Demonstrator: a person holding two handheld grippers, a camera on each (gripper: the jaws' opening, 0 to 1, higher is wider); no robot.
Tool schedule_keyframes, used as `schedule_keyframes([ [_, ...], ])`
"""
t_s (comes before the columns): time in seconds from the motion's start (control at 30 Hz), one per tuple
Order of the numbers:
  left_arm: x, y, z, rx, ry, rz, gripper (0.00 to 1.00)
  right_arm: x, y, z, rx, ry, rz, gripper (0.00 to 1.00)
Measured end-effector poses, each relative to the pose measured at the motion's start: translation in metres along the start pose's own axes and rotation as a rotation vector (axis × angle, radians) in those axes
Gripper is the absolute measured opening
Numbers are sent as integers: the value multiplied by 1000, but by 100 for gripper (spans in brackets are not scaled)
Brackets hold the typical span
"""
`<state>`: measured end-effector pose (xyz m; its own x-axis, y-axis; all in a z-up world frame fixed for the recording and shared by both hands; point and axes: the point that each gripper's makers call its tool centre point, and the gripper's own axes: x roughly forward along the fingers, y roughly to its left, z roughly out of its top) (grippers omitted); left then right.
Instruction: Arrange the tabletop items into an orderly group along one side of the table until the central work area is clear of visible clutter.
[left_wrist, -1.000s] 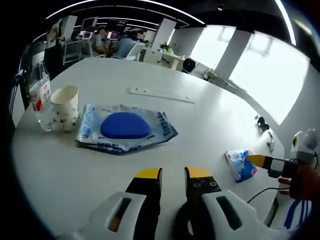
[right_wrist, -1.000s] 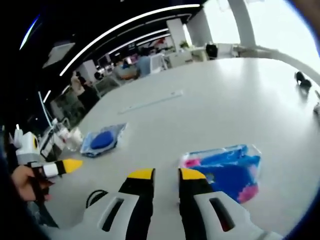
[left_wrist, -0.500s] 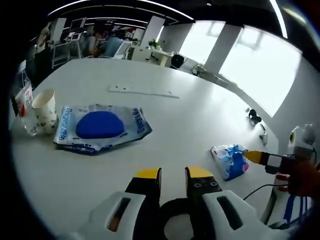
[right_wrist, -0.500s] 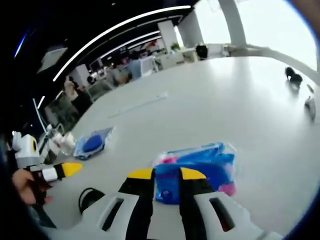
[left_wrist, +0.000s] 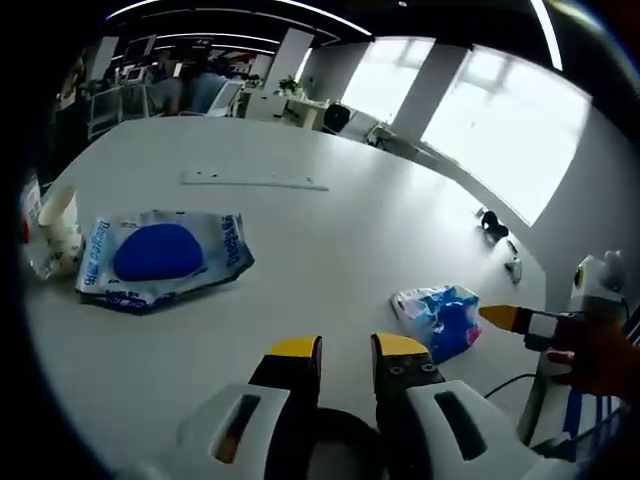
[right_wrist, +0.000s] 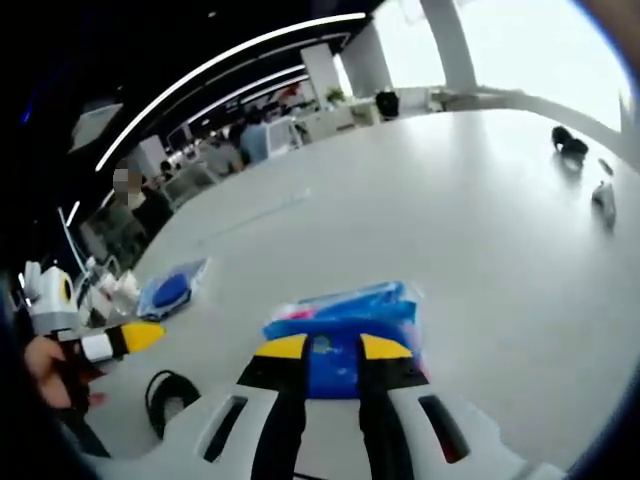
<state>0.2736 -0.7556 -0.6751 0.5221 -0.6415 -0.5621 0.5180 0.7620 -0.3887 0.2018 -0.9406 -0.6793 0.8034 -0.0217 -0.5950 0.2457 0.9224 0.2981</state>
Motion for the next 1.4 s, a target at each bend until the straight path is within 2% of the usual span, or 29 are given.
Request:
schedule_keyframes([
  [0.43,5,-11,-3,14,8,-6,18,-4,-7,1,7,-6,-2,15],
  [1.4,24,-41,-12,38,42,-55,18,-13,-37,2,33,-15,-52,15],
])
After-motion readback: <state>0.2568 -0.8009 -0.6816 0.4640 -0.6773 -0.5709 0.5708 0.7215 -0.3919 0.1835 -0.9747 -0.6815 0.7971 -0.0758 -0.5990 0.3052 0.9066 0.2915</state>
